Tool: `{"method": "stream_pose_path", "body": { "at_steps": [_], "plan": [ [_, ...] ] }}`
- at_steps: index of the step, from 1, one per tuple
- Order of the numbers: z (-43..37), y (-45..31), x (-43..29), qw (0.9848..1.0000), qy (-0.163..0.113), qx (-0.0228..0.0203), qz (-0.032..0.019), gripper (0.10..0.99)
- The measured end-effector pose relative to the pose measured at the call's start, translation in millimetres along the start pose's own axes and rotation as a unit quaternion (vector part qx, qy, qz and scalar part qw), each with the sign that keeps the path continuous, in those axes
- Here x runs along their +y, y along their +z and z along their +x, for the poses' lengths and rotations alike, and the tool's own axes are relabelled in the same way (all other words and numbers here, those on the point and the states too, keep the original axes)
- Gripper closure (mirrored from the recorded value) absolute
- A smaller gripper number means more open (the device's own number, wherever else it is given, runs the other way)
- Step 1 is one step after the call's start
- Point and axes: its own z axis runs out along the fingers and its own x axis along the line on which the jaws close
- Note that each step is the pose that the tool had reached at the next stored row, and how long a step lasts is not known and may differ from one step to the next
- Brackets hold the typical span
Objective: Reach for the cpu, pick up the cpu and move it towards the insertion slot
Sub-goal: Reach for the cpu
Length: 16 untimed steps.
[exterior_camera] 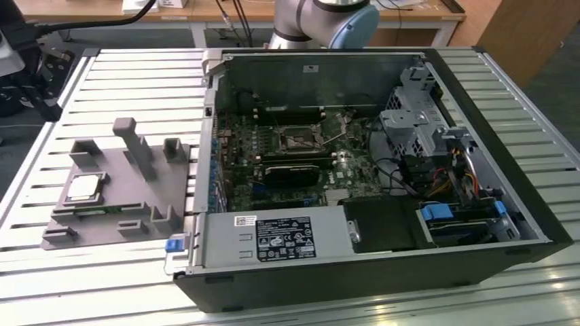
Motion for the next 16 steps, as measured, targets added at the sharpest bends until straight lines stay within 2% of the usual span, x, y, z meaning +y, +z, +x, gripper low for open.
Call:
{"method": "stream_pose_path", "body": {
  "at_steps": [3, 7, 12, 14, 15, 16],
  "plan": [
    [3.6, 0.3, 0.1, 1.0000, 0.000, -0.0002, -0.0001, 0.980],
    [14.6, 1.0, -0.7, 1.0000, 0.000, -0.0002, 0.0000, 0.980],
    [19.2, 2.3, -3.3, 1.0000, 0.000, -0.0002, 0.0002, 0.973],
    [21.4, 4.0, -4.8, 1.0000, 0.000, -0.0002, 0.0002, 0.855],
    [21.6, 5.6, -5.0, 1.0000, 0.000, -0.0004, 0.0002, 0.855],
    [21.9, 7.3, -5.2, 1.0000, -0.001, -0.0002, 0.0002, 0.792]
  ]
}}
